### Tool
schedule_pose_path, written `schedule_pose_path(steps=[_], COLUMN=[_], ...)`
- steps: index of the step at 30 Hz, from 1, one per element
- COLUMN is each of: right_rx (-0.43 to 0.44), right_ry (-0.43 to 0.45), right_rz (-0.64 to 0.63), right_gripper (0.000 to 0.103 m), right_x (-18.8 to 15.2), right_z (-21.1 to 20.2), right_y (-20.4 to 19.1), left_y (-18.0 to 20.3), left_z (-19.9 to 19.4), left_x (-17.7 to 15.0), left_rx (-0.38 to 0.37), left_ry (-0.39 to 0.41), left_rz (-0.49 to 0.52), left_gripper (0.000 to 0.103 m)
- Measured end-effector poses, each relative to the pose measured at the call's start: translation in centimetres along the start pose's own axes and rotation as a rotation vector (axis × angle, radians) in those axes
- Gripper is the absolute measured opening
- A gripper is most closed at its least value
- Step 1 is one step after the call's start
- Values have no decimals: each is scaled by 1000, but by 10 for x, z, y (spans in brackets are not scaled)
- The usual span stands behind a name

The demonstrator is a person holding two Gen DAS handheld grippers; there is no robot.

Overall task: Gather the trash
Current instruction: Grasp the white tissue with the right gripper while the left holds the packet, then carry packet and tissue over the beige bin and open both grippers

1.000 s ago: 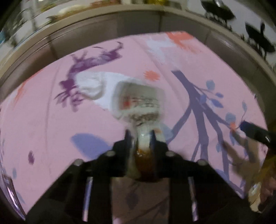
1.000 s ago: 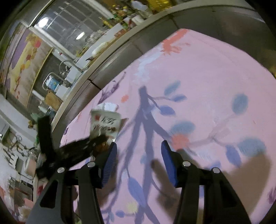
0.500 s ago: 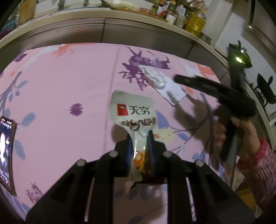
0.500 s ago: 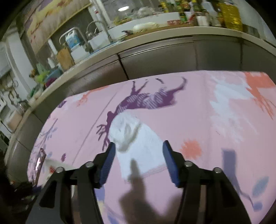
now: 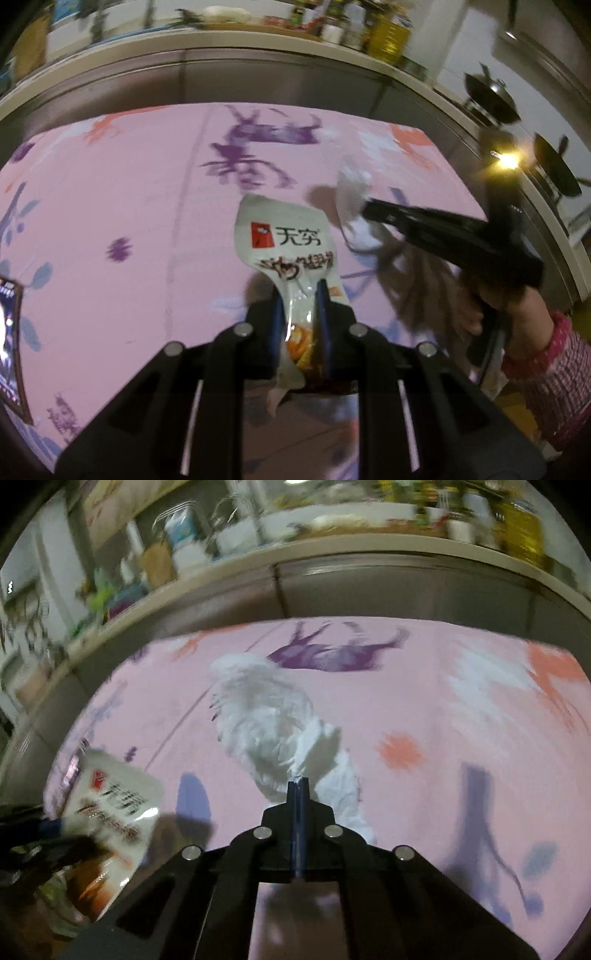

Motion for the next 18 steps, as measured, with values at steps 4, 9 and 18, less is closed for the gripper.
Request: schedule_pose_path(steps=[4,9,18], right_rx=[-15,-145,-403], right_ry=[91,224,411], right_rz=[107,227,479], right_gripper=[0,0,0], right_x=[-32,-76,-118], right_z=[-71,-159,-267], right_y=[34,95,225], left_y=[50,136,324], left_z=[14,39,102], left_x=[5,14,32], left_rx=[-57,-147,-370], left_ry=[-26,-58,-97], left_rz=[80,222,426], left_gripper=[16,16,16])
Point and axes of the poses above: each gripper's, at about its wrist camera, not at the fingertips, and z roughly the way its jaws point, y to its right, x to its top, the point moved 3 cm from there along z, roughly the way its jaws point, and after that the axes turned 9 degrees about y, right-handed, at the moved point
